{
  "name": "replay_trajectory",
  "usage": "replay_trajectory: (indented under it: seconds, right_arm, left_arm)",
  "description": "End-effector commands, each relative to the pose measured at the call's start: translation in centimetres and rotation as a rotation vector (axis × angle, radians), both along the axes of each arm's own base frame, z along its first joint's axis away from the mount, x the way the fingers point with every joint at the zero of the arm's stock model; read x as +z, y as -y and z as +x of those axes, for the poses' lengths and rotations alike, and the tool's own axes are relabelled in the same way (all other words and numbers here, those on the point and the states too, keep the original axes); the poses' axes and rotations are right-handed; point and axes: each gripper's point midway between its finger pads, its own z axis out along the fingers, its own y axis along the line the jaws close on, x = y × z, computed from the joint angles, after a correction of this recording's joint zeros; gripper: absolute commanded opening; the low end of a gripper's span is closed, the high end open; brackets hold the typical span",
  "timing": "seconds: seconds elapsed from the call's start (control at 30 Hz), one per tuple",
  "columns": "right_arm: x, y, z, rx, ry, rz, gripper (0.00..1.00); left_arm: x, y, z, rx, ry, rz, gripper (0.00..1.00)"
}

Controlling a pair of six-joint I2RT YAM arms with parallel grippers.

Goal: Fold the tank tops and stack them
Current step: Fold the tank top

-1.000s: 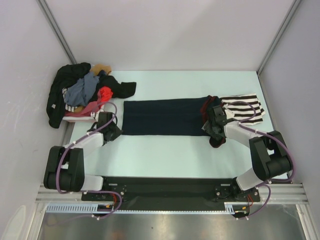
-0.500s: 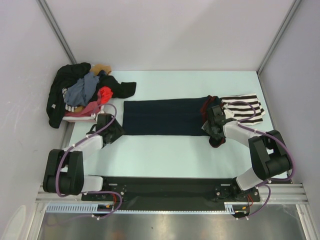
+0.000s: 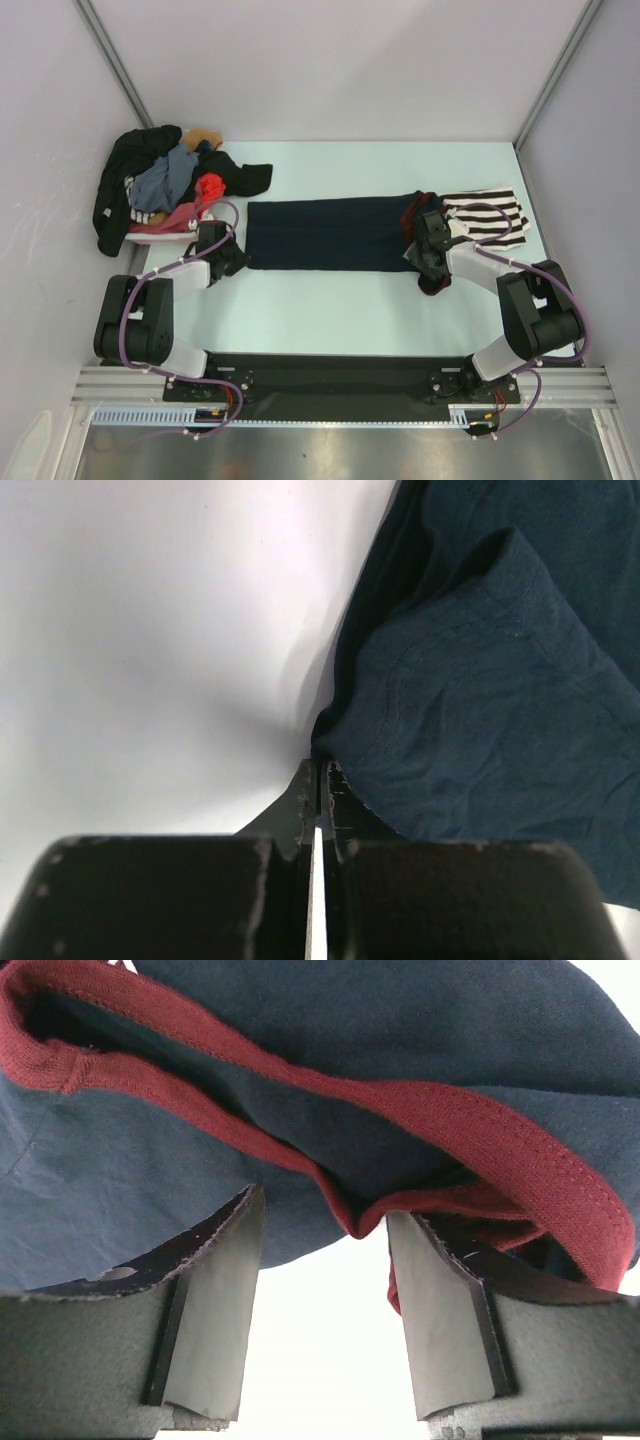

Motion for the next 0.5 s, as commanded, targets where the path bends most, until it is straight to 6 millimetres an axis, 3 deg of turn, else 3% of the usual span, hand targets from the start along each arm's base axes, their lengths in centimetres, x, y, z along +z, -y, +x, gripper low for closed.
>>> replay_trajectory:
  seconds: [0.0, 0.2, 0.47]
  right_arm:
    - [0.2, 0.8, 0.4, -0.031, 0.010, -0.018, 0.57]
    - [-0.4, 0.7, 1.9, -0.026, -0.025, -0.037, 0.56]
    - [-2.1, -1.4, 4.1, -0.010, -0.047, -0.014, 0.54]
  left_arm:
    - [-0.5, 0.0, -0.6, -0.020, -0.030, 0.002, 0.00]
    - [0.1, 0.0, -3.7, 0.011, -0.048, -0.031, 0.00]
    - [5.6, -0.3, -5.4, 0.088, 0.095, -0.101, 0.00]
